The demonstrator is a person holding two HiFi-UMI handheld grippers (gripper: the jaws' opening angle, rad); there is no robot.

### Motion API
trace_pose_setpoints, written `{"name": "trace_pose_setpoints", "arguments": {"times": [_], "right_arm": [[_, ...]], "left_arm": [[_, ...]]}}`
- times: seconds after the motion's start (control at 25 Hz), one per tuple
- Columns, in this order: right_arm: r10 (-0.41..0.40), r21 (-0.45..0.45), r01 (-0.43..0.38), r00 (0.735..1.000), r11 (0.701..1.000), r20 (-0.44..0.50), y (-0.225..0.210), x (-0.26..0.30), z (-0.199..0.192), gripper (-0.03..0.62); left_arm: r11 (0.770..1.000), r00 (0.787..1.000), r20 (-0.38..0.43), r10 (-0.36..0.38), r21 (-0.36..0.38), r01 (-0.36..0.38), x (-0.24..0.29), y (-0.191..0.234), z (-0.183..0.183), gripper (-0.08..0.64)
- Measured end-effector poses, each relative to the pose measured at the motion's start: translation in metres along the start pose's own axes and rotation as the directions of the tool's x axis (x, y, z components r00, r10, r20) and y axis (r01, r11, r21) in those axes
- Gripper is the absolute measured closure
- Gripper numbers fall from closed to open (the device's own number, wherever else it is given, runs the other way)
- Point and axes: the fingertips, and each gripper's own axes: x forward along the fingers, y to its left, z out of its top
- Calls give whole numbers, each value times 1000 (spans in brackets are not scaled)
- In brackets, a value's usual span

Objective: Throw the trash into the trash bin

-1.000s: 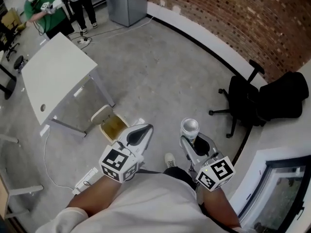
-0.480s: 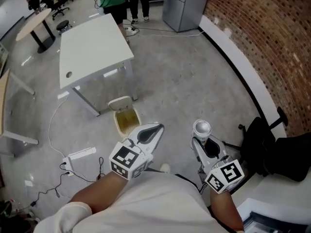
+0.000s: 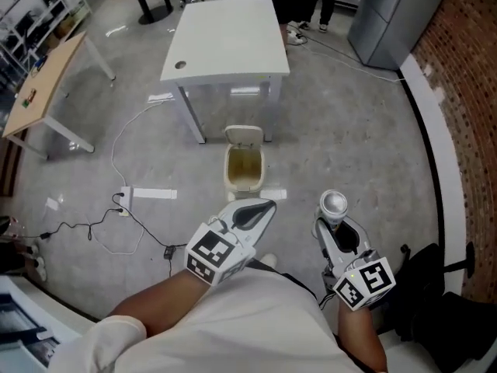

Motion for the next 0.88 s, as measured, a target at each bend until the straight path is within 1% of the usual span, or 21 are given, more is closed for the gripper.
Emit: {"name": "trace_pose_setpoints", "arguments": {"times": [0.08,0.16,0.28,0.44,0.56,0.68,0.8,0.88], "right_arm": [[65,1,-65,998,998,-18,9,11,-5,485],[110,5,-110,993,994,-29,17,19,-8,485],[160,11,-159,986,987,-42,26,34,-10,485],[213,27,-212,974,977,-80,41,57,-16,485],[236,28,-234,966,972,-104,52,71,-19,485],[239,30,-237,963,971,-120,58,89,-22,485],[231,40,-228,963,973,-138,65,109,-22,485],[225,30,-223,963,974,-151,68,122,-21,485]], "left_arm": [[999,999,-8,51,-16,-51,-13,1,-7,552],[996,996,-16,88,-18,-89,-24,3,-12,552],[989,989,-23,148,1,-148,-39,16,-19,552],[970,971,-25,239,-46,-240,-65,43,-19,551],[958,961,-15,276,-78,-276,-80,57,-22,552],[947,952,-5,306,-103,-305,-89,78,-22,552],[949,955,0,296,-110,-294,-94,97,-23,552],[949,955,9,297,-118,-294,-98,114,-21,552]]}}
